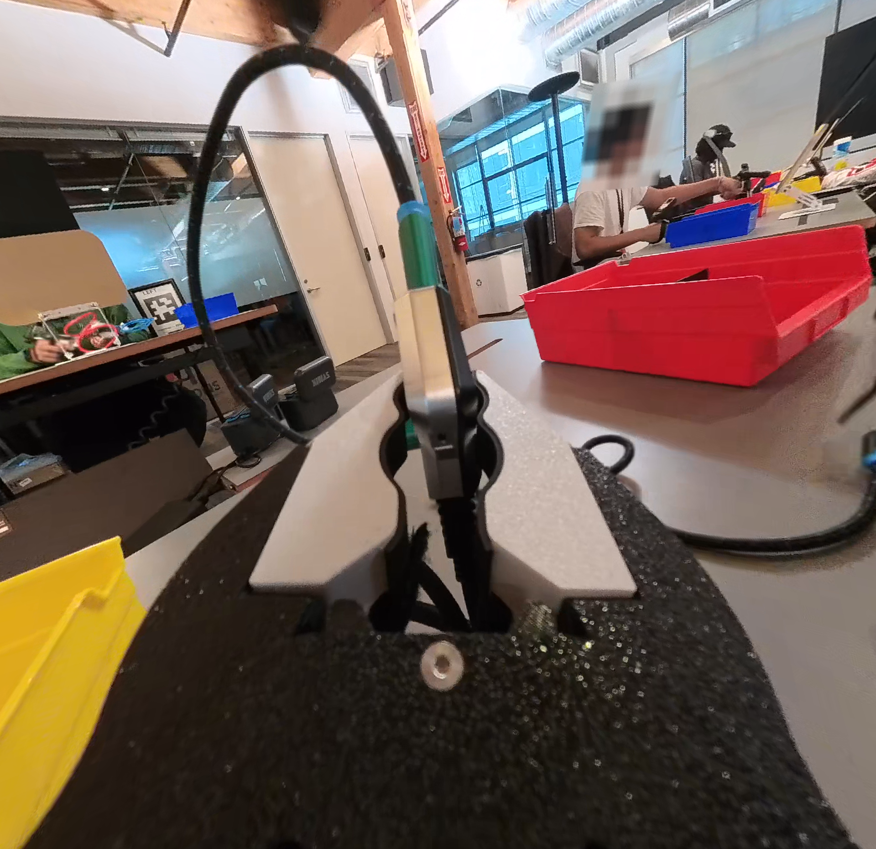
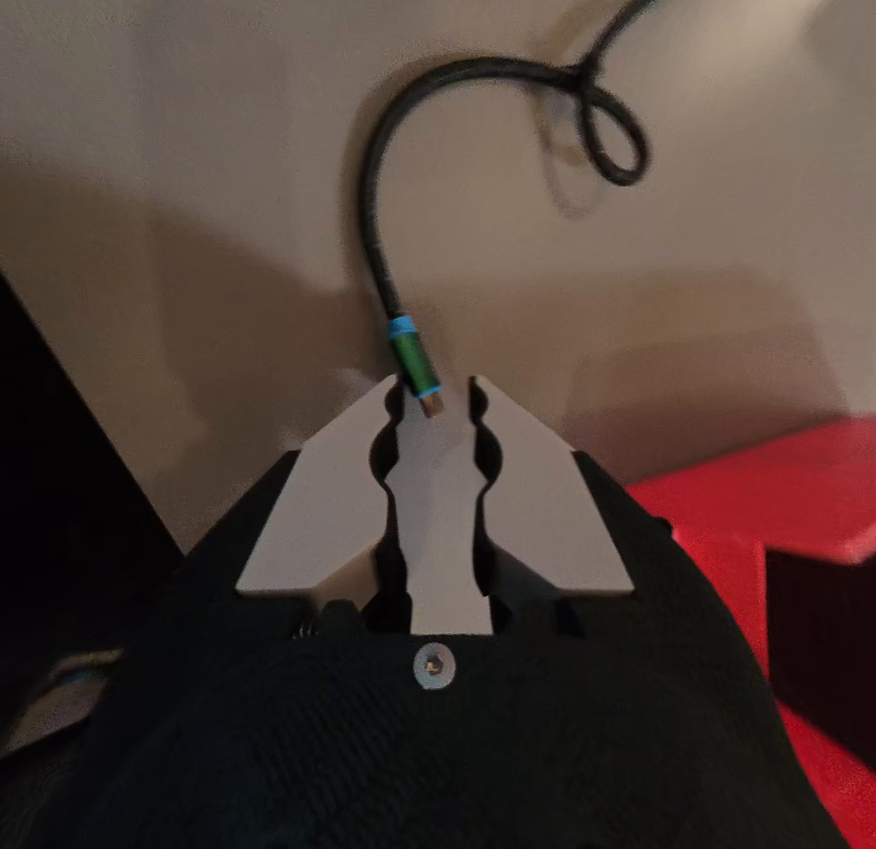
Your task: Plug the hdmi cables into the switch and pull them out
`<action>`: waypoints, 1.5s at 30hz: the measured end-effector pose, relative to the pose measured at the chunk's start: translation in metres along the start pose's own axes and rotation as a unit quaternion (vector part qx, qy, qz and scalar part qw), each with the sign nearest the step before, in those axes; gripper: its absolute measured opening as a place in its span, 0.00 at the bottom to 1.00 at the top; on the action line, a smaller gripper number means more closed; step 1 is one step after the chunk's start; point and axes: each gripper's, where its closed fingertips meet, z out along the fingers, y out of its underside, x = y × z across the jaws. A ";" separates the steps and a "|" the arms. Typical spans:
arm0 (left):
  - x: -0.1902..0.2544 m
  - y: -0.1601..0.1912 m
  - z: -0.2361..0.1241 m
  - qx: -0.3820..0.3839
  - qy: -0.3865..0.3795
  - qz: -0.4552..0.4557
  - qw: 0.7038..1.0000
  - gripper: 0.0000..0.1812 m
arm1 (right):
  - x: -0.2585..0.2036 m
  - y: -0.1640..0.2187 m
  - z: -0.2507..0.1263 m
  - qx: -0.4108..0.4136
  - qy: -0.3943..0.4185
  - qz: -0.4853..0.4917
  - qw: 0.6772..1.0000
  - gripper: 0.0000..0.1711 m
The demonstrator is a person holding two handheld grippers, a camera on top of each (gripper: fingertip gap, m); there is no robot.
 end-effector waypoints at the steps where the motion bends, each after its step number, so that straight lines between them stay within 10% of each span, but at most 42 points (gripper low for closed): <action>1: -0.001 0.001 0.000 -0.002 -0.002 -0.002 1.000 0.12 | 0.009 0.001 -0.008 0.003 0.028 0.022 0.999 0.22; 9: -0.001 0.005 0.002 -0.012 -0.003 -0.005 1.000 0.12 | 0.067 -0.071 -0.010 0.094 0.120 0.125 0.980 0.26; 14: -0.004 0.005 0.001 -0.010 -0.002 -0.016 1.000 0.12 | 0.068 -0.093 -0.004 0.072 0.080 0.072 0.992 0.01; 22: -0.004 0.006 0.002 -0.011 0.000 -0.022 1.000 0.12 | 0.042 -0.100 0.038 0.076 -0.034 0.059 0.995 0.21; 29: -0.005 0.005 0.001 -0.007 0.000 -0.024 1.000 0.12 | 0.041 -0.093 0.081 -0.010 -0.076 0.003 0.997 0.04; 42: -0.002 0.008 0.003 -0.018 0.003 -0.015 1.000 0.12 | -0.028 0.018 -0.013 -0.157 -0.165 -0.194 0.954 0.03; 45: -0.001 0.009 0.004 -0.020 0.003 -0.012 1.000 0.12 | -0.033 0.020 -0.040 -0.163 -0.195 -0.146 0.956 0.19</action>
